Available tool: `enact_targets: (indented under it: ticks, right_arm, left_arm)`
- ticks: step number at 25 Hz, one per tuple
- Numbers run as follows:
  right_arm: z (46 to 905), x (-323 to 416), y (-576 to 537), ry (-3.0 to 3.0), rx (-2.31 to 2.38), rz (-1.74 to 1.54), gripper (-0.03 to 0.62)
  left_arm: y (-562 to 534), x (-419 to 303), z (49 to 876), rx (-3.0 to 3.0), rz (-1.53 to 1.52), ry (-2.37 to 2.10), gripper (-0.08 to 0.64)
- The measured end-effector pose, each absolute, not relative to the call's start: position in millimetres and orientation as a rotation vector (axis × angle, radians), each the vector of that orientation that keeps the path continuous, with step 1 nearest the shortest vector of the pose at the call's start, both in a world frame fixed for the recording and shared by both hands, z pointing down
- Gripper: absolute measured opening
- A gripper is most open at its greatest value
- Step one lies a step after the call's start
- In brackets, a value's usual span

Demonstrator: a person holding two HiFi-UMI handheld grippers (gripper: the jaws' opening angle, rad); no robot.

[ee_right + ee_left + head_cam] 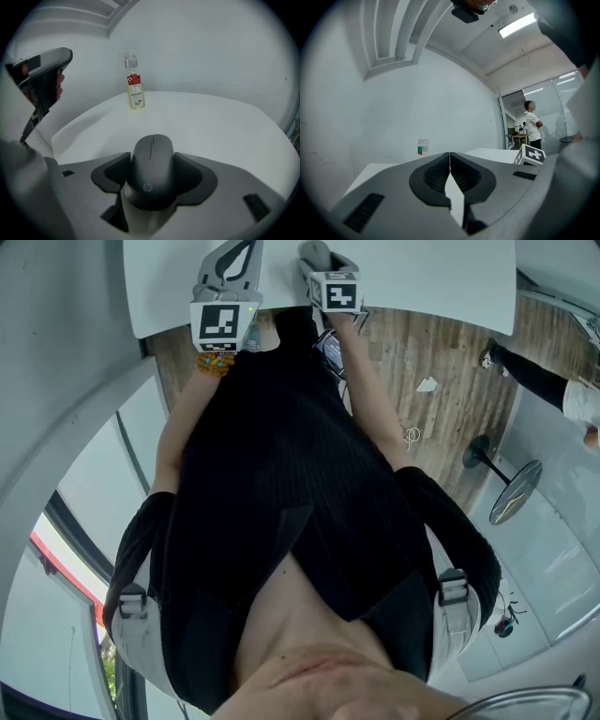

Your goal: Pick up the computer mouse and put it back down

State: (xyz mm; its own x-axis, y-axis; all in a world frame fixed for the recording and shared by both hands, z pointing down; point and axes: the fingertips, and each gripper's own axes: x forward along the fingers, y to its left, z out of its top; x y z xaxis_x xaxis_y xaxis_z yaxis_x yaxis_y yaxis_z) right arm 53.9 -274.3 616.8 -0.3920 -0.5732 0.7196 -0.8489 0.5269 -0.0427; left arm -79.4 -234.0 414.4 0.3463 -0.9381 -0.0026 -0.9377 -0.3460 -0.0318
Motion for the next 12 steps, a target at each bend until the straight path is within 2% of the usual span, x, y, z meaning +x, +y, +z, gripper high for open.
enact_targets:
  ticks: [12]
  right_arm:
    - [607, 49, -274, -2.137, 1.142, 0.526, 0.281]
  left_arm:
    - [-229, -75, 411, -2.552, -0.05, 1.756, 0.014]
